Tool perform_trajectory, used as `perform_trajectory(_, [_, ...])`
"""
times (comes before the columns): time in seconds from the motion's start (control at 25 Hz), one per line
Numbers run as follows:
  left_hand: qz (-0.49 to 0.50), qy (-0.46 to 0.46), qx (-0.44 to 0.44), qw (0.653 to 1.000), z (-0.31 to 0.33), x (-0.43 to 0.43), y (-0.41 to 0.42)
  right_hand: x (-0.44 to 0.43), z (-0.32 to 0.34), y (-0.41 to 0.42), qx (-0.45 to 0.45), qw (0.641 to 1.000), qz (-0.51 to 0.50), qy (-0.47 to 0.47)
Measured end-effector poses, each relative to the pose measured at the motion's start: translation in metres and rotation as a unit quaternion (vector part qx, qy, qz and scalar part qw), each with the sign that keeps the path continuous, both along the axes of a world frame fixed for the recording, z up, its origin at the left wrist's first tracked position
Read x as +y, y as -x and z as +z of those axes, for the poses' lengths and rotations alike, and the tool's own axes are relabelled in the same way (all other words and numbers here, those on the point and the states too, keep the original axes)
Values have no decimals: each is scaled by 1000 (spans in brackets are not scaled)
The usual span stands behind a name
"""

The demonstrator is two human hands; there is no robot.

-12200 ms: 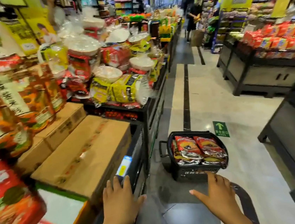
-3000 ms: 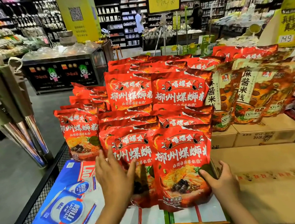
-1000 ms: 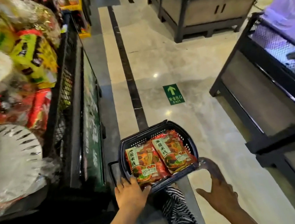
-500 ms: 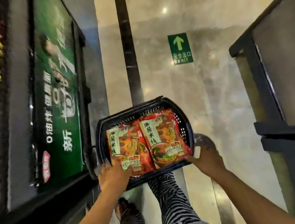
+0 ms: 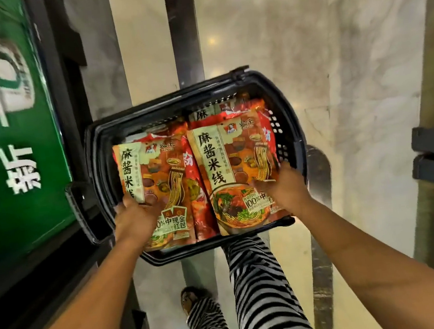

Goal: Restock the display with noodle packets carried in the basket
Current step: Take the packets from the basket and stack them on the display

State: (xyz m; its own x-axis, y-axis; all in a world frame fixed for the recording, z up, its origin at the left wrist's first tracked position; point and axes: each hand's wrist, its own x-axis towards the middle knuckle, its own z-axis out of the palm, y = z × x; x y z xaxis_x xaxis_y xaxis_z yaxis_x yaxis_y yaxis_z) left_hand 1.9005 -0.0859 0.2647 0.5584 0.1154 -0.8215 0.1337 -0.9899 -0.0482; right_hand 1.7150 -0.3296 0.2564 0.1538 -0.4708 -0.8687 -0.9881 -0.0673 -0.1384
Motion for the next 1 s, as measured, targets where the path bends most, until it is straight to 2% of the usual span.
perform_trajectory(0.16, [115,27,-24,993,-25,1,-3,5,-14,-16,24,1000,-8,11])
perform_trajectory(0.28, [133,-6,-46,990,-34,3,-3,7,-23,-16,26,998,-51,26])
perform_trajectory(0.44, [151,27,-91,984,-31,-1,3,14,-25,-18,23,995,-78,55])
perform_trajectory(0.56, [183,77,-71,978,-28,6,-1,23,-21,-22,12,992,-90,93])
perform_trajectory(0.68, [222,143,-48,963,-19,19,-3,25,-18,-20,-3,993,-86,84])
perform_trajectory(0.8, [228,194,-42,953,-5,26,1,30,-14,-17,-10,988,-84,130])
perform_trajectory(1.0, [250,206,-39,945,10,47,21,45,-13,-19,8,985,-47,164])
